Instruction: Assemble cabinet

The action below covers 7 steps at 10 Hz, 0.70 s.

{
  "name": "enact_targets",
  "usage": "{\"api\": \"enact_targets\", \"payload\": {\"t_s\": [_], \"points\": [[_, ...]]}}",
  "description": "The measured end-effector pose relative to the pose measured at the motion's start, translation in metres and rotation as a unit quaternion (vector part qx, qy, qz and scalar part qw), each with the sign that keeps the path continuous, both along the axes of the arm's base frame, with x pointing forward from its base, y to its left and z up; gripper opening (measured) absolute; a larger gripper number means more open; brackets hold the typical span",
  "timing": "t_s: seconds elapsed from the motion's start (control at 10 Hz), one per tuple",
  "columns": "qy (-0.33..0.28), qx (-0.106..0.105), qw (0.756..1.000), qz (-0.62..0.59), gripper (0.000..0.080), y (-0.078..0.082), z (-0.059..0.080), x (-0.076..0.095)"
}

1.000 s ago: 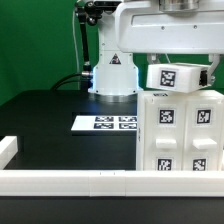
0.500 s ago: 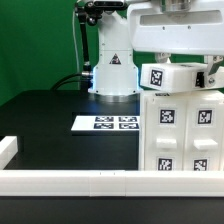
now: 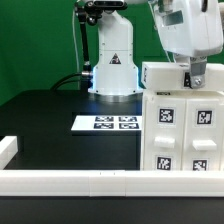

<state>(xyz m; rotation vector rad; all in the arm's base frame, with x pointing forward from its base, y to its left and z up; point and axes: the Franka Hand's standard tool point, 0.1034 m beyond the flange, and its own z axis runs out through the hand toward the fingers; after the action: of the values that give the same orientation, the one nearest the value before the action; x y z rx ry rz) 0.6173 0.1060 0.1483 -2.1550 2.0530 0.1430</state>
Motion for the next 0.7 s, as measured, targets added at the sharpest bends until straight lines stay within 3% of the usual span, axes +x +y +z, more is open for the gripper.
{"api": "enact_targets", "payload": {"t_s": [0.4,0.7], "points": [[0.004,0.0,0.999,0.036,0.0637,0.002,0.001,-0.003],[0.006,0.01,0.989,0.149,0.0648,0.008,0.028,-0.015]]}}
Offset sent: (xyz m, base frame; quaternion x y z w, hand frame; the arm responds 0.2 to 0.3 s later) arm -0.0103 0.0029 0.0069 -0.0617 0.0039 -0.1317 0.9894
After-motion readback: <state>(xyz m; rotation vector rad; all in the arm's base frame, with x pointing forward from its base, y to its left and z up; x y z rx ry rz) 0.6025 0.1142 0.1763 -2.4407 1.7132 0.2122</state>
